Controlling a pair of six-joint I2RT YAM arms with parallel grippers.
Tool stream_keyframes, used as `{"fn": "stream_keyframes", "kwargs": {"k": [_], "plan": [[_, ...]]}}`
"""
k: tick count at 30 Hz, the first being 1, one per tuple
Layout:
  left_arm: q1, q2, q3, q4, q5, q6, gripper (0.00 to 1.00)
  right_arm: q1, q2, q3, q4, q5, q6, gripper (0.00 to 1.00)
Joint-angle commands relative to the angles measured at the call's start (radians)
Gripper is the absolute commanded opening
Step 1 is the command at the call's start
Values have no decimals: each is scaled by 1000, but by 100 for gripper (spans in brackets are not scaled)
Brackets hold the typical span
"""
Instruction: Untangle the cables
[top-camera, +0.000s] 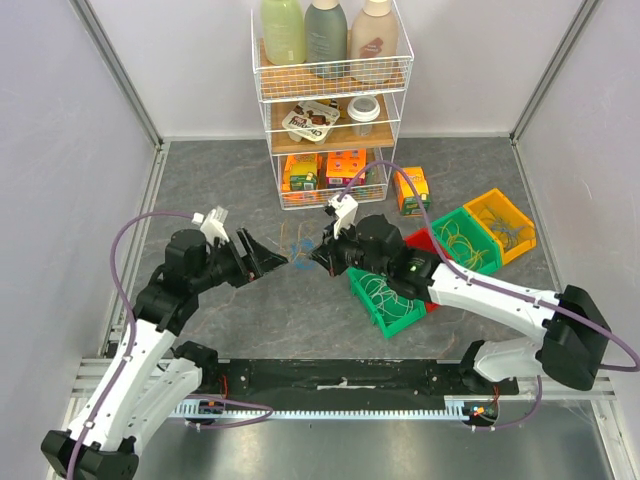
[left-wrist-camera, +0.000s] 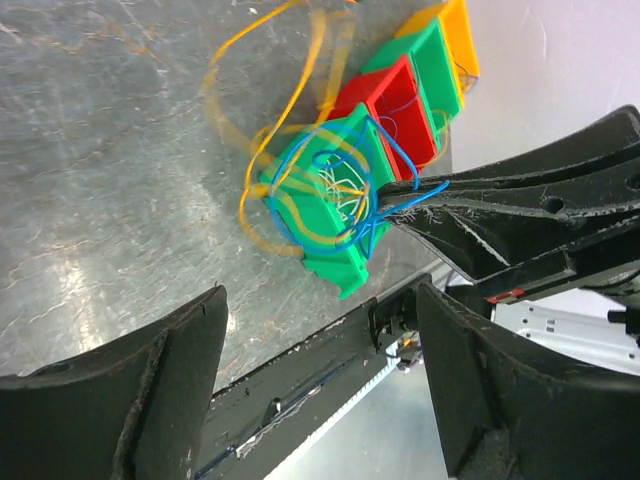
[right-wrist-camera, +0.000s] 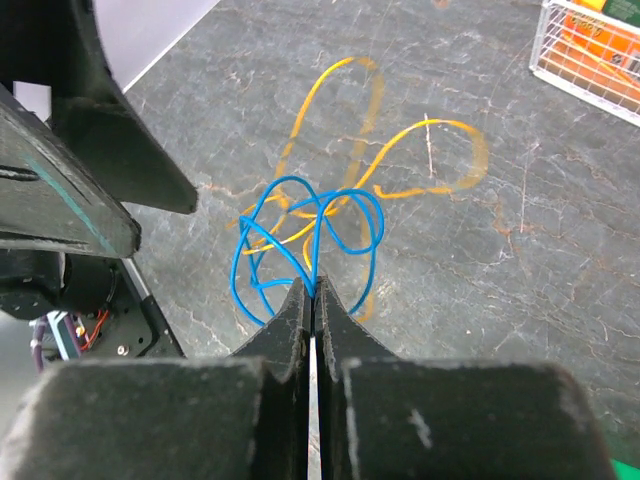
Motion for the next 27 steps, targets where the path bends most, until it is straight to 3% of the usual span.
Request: {"fn": "stream_keyframes", "kwargs": {"k": [1, 6, 12, 16, 19, 24, 27], "plan": [[0, 3, -46, 199, 169, 14, 85, -45, -44, 69, -58, -89, -19, 0], [0, 83, -40, 189, 221, 51, 89, -85, -63, 101, -68, -158, 7, 0], [0, 63, -52, 237, 229, 37, 96, -90, -95, 124, -74, -207, 20, 0], [-1, 54, -69, 288, 259, 43, 84, -93, -116, 142, -75, -227, 39, 0], [0, 80, -63, 277, 273, 60, 55, -94, -118, 165, -75, -256, 45, 0], [-1, 62, -51, 243, 239, 68, 56, -102, -125, 196, -81, -268, 50, 0], [-1, 23, -48, 193, 174, 83, 66, -107, -135, 205, -80, -276, 54, 0]]}}
